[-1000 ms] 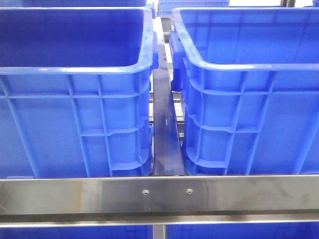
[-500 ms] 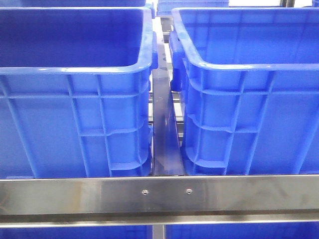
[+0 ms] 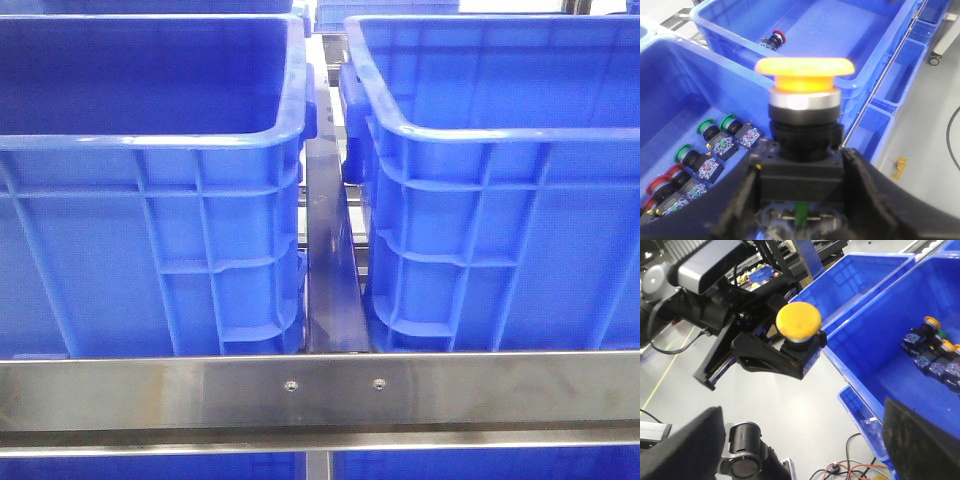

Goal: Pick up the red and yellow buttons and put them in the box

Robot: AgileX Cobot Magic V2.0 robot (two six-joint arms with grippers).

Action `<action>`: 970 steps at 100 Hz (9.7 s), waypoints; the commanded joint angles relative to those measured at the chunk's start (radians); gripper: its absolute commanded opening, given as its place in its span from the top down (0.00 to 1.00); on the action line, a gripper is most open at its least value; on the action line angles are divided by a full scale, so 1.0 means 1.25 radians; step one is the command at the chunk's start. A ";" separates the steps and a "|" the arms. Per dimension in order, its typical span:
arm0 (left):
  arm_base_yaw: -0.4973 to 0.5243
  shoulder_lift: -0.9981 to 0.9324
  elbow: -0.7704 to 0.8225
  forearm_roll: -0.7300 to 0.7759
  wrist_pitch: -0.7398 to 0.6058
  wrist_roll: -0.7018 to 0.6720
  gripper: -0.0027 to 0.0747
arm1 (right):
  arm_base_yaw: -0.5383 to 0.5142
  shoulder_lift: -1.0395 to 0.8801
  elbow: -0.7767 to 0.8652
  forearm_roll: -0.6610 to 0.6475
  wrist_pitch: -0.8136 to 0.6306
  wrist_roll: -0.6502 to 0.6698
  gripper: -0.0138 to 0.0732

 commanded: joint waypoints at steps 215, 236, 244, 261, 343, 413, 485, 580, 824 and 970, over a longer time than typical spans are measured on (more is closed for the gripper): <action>0.000 -0.037 -0.019 -0.008 -0.131 -0.069 0.11 | 0.145 0.248 -0.331 0.058 -0.233 -0.047 0.88; 0.000 -0.135 0.036 0.106 -0.301 -0.207 0.11 | 0.045 0.197 -0.308 0.052 -0.211 -0.047 0.88; 0.000 -0.183 0.080 0.171 -0.376 -0.279 0.11 | 0.012 0.174 -0.281 0.052 -0.207 -0.047 0.88; 0.000 -0.297 0.172 0.257 -0.468 -0.406 0.11 | -0.043 0.134 -0.218 0.052 -0.206 -0.047 0.88; 0.090 -0.546 0.358 0.487 -0.514 -0.713 0.13 | -0.160 0.107 -0.114 0.032 -0.306 -0.047 0.88; 0.090 -0.546 0.358 0.487 -0.514 -0.713 0.99 | -0.510 0.224 -0.114 0.059 -0.357 -0.047 0.88; 0.090 -0.546 0.358 0.487 -0.514 -0.713 0.99 | -0.573 0.565 -0.244 0.231 -0.260 -0.047 0.88; 0.090 -0.546 0.361 0.487 -0.516 -0.713 0.99 | -0.573 0.658 -0.318 0.231 -0.249 -0.047 0.88; 0.090 -0.546 0.361 0.487 -0.516 -0.713 0.99 | -0.571 -0.052 0.076 0.128 -0.384 -0.321 0.19; 0.090 -0.546 0.361 0.487 -0.516 -0.713 0.99 | -0.490 -0.643 0.424 0.067 -0.550 -0.341 0.92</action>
